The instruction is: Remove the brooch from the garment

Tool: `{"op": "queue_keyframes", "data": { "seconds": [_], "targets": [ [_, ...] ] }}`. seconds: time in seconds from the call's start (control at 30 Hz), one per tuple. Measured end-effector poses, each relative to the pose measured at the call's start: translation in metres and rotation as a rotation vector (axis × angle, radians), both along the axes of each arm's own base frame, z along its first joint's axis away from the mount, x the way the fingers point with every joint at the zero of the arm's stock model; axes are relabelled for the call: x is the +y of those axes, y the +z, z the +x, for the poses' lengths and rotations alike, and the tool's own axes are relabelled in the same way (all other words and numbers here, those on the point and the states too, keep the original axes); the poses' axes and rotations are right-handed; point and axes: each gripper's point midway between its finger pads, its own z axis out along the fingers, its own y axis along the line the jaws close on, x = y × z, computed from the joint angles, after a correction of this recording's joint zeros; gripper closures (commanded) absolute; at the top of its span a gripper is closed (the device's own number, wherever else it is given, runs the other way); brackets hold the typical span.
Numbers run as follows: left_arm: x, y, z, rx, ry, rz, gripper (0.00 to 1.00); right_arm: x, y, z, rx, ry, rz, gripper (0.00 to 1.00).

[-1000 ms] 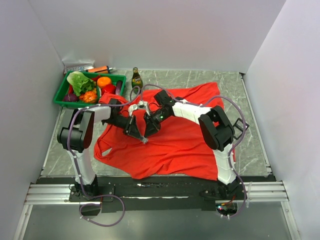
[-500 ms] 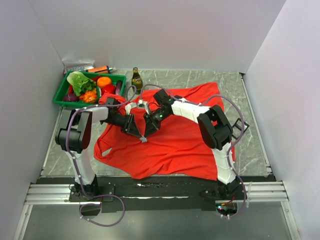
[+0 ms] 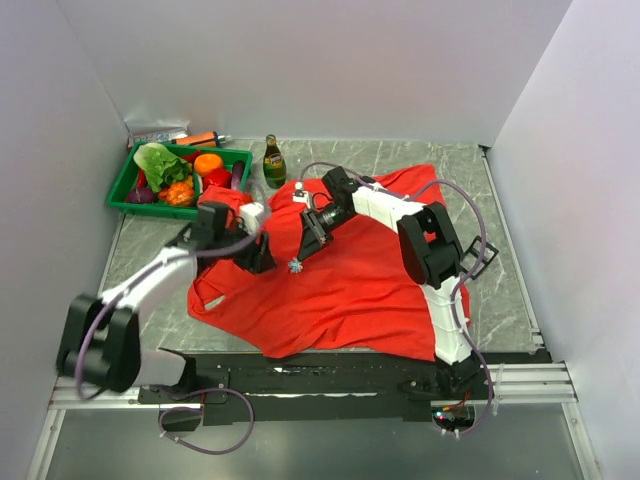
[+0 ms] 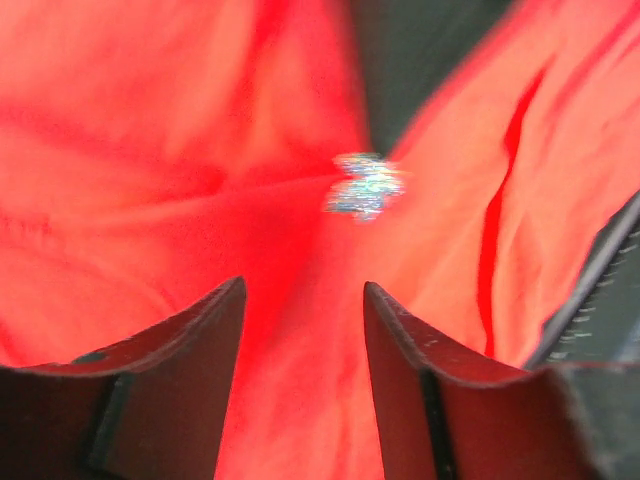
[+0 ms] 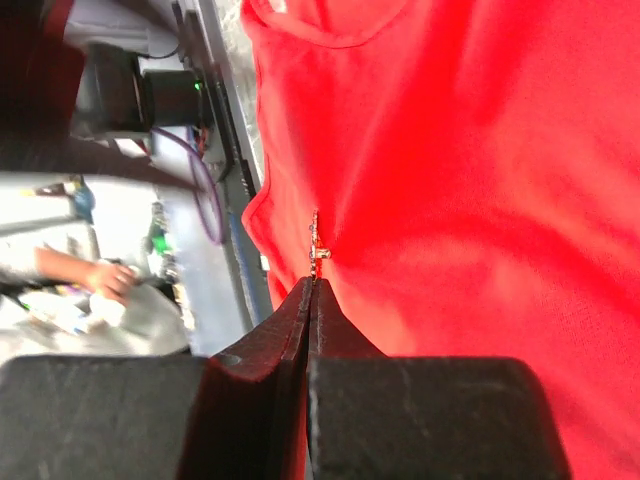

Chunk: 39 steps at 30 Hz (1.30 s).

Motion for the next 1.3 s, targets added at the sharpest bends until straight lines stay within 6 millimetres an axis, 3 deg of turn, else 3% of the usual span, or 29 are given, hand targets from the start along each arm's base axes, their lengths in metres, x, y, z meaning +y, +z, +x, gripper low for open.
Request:
{"op": "queue_keyframes", "data": {
  "seconds": [0.2,0.4,0.53,0.93,1.3],
  "targets": [
    [-0.047,0.023,-0.022,-0.338,-0.213,0.130,0.49,-0.006,-0.006,0.012,0.163,-0.115,-0.031,1.00],
    [-0.057,0.009,-0.010,-0.520,-0.308,0.308,0.46,-0.011,-0.021,0.013,0.354,-0.194,-0.046,1.00],
    [-0.065,0.007,-0.006,-0.599,-0.349,0.366,0.44,-0.012,-0.019,0.015,0.433,-0.227,-0.029,1.00],
    [-0.074,-0.009,-0.004,-0.606,-0.375,0.399,0.48,-0.008,-0.013,0.015,0.623,-0.271,0.016,1.00],
    [-0.075,-0.026,0.007,-0.597,-0.326,0.457,0.68,-0.007,-0.016,0.014,0.643,-0.282,0.010,1.00]
  ]
}}
